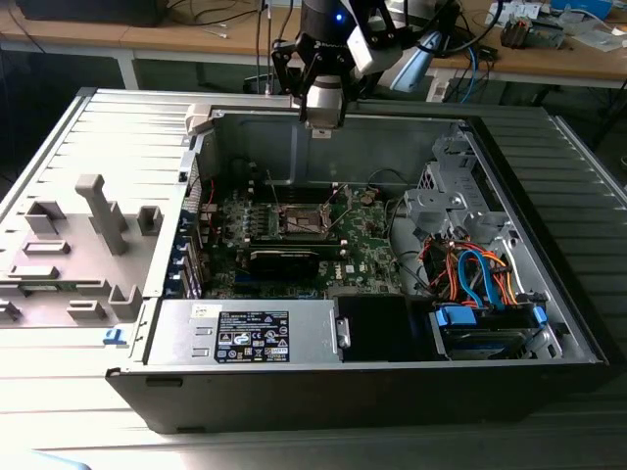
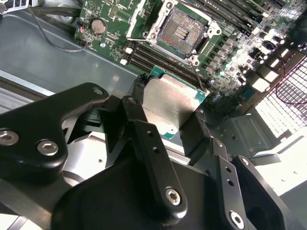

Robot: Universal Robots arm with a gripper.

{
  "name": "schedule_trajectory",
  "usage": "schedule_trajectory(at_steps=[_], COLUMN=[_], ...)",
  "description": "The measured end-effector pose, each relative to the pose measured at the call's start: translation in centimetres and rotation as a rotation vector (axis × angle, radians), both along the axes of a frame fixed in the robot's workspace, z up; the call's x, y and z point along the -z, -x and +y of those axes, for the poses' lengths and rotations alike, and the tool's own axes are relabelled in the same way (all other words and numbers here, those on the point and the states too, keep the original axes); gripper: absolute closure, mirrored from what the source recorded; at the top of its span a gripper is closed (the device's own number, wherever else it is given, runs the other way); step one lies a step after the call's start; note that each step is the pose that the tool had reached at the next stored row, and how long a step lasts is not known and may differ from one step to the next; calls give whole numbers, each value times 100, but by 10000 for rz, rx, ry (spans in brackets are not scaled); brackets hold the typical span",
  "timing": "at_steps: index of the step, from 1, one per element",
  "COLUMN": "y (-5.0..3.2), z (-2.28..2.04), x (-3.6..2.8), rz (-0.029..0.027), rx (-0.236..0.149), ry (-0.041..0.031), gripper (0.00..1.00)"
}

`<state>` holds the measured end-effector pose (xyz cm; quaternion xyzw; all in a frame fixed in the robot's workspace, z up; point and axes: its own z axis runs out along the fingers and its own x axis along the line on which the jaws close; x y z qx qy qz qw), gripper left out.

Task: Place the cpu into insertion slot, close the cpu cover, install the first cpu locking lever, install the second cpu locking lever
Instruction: 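Place the cpu into insertion slot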

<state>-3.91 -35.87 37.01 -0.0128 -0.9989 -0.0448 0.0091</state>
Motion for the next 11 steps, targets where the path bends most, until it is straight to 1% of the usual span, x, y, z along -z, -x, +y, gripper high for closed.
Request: schedule_trajectory(at_steps=[11], y=[0], z=[-1], x=[25], rz=[0], rx=[0], ry=[0], gripper=[45])
